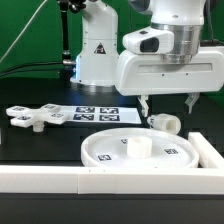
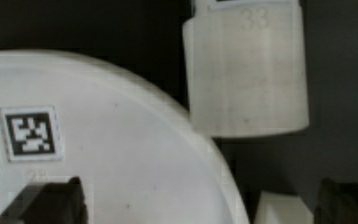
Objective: Assemble round table
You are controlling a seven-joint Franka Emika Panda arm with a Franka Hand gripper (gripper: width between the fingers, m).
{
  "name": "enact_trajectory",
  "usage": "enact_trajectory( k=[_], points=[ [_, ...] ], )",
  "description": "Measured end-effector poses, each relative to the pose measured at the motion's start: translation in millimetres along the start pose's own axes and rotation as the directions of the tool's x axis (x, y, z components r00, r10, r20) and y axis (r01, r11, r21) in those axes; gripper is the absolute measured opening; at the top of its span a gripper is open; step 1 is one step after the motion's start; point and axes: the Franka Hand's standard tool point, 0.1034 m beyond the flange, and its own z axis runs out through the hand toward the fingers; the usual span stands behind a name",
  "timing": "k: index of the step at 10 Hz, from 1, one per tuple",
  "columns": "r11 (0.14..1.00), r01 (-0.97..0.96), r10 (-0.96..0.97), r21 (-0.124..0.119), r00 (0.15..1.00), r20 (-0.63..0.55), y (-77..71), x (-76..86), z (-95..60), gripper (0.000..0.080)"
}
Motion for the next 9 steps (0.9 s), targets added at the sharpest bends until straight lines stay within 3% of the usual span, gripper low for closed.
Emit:
enact_trajectory(
  k=[1, 3, 5, 7, 9],
  points=[
    [1.000, -0.001, 0.001, -0.004, 0.997, 0.079, 1.1, -1.3, -0.8, 0.0649],
    [0.996, -0.073, 0.084, -0.055, 0.968, 0.238, -6.9, -7.4, -1.3, 0.0649],
    [0.995, -0.090, 0.102, -0.051, 0.932, 0.348, -7.8, -4.9, 2.6, 0.0649],
    [0.995, -0.083, 0.103, -0.063, 0.883, 0.457, -7.0, -10.7, 3.7, 0.0649],
    [0.995, -0.089, 0.104, -0.054, 0.845, 0.525, -10.9, -10.4, 7.7, 0.0649]
  ],
)
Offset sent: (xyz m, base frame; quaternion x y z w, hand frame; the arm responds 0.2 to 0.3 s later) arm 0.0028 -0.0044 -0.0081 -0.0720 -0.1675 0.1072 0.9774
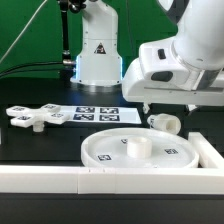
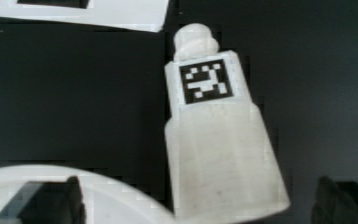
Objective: Assemble round table
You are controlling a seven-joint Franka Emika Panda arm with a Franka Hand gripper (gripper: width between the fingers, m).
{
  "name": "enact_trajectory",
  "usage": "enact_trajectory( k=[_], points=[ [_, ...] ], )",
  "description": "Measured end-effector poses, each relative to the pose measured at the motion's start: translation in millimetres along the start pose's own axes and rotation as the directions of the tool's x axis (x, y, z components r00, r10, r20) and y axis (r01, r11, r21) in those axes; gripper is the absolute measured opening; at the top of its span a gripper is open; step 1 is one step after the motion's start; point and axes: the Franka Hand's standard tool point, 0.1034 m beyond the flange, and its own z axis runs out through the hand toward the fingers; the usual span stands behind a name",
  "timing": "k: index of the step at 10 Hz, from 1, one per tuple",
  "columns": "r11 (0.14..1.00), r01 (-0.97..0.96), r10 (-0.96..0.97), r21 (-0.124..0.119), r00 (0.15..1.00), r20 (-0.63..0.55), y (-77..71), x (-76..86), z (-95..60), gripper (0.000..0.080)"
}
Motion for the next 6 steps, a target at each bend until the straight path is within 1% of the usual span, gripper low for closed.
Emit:
enact_trajectory(
  k=[1, 2, 3, 4, 6],
  points=[
    [1.000, -0.001, 0.000, 0.011, 0.999, 0.039, -4.1, 1.3, 5.1, 0.0649],
    [1.000, -0.003, 0.001, 0.014, 0.994, 0.111, -5.7, -0.9, 9.3, 0.0649],
    [1.000, -0.003, 0.000, 0.018, 0.985, 0.175, -6.8, 0.1, 12.8, 0.0649],
    [1.000, -0.003, -0.001, 0.017, 0.977, 0.214, -6.9, 3.5, 17.4, 0.0649],
    [1.000, -0.001, -0.002, 0.016, 0.972, 0.234, -8.5, 9.1, 30.4, 0.0649]
  ],
)
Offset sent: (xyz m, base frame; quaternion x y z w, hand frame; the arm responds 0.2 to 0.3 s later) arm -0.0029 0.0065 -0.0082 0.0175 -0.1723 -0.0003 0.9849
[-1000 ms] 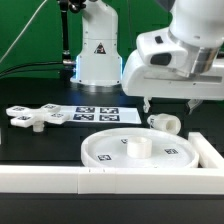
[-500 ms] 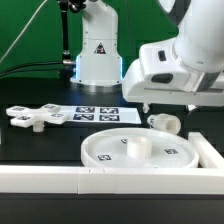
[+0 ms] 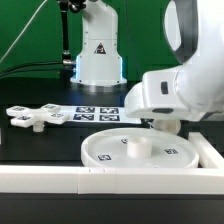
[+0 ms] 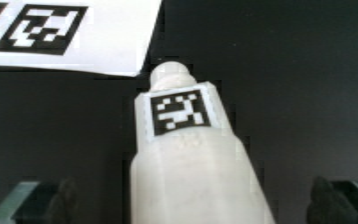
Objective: Assemble round table
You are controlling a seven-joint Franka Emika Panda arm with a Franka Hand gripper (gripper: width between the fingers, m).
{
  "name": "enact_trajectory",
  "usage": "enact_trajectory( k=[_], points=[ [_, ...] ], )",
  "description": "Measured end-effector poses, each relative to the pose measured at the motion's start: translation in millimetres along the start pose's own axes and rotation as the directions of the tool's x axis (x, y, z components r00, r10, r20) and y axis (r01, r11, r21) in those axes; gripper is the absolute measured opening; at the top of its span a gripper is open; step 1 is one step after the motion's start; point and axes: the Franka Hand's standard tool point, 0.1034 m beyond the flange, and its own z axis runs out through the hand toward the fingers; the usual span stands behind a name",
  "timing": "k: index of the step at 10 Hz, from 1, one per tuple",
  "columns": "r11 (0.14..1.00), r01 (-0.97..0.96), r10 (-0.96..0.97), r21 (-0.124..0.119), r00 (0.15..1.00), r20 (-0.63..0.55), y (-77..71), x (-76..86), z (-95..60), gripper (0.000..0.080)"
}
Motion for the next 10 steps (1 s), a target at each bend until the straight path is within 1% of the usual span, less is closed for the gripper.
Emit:
enact_trajectory(
  k=[1, 3, 4, 5, 6, 7, 8, 9, 10],
  points=[
    [1.000, 0.002, -0.002, 0.001, 1.000, -0.016, -1.9, 3.7, 1.2, 0.0649],
    [1.000, 0.004, -0.004, -0.001, 1.000, -0.022, -4.2, 5.9, 3.0, 0.0649],
    [1.000, 0.005, -0.005, -0.002, 1.000, -0.020, -4.7, 6.3, 4.0, 0.0623],
    [1.000, 0.005, -0.005, -0.002, 1.000, -0.020, -4.7, 6.4, 4.4, 0.0623],
    [1.000, 0.005, -0.005, -0.002, 1.000, -0.019, -4.7, 6.5, 4.5, 0.0447],
    [1.000, 0.007, -0.007, -0.002, 1.000, -0.019, -4.5, 6.5, 4.5, 0.0447],
    [1.000, 0.014, -0.014, -0.003, 1.000, -0.020, -4.0, 6.7, 4.3, 0.0406],
    [1.000, 0.025, -0.025, -0.003, 0.999, -0.022, -3.3, 6.7, 3.6, 0.0406],
    [0.999, 0.033, -0.033, -0.004, 0.999, -0.020, -0.8, 2.6, -1.2, 0.0406]
  ],
)
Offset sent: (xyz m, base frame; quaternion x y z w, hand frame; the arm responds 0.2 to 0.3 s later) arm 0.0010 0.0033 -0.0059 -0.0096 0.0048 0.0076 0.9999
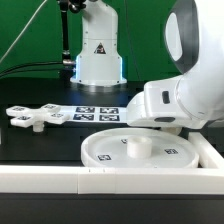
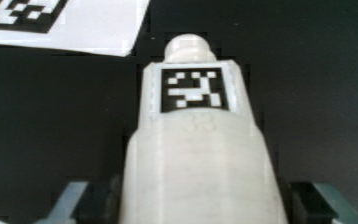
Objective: Assemble round table
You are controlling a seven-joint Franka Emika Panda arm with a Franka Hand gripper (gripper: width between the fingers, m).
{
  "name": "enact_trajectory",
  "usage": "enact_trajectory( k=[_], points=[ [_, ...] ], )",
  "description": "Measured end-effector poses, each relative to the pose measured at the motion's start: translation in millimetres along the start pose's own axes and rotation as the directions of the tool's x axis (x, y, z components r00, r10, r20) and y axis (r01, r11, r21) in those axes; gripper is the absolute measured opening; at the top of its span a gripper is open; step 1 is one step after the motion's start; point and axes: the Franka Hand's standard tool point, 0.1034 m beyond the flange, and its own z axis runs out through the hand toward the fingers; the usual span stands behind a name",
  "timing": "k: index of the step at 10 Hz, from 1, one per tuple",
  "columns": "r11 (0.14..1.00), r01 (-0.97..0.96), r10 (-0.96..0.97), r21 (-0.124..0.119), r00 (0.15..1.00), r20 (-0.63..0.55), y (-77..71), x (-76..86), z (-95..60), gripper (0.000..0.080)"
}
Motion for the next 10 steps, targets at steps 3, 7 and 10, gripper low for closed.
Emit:
enact_trajectory(
  k=[3, 7, 10],
  points=[
    [0.998, 0.068, -0.068, 0.009, 0.998, -0.002, 19.9, -27.1, -34.1, 0.0406],
    [0.991, 0.131, -0.129, 0.026, 0.990, -0.055, 43.2, -26.2, -59.0, 0.0407],
    [0.987, 0.160, -0.154, 0.012, 0.967, -0.204, 52.0, -10.7, -65.4, 0.0407]
  ],
)
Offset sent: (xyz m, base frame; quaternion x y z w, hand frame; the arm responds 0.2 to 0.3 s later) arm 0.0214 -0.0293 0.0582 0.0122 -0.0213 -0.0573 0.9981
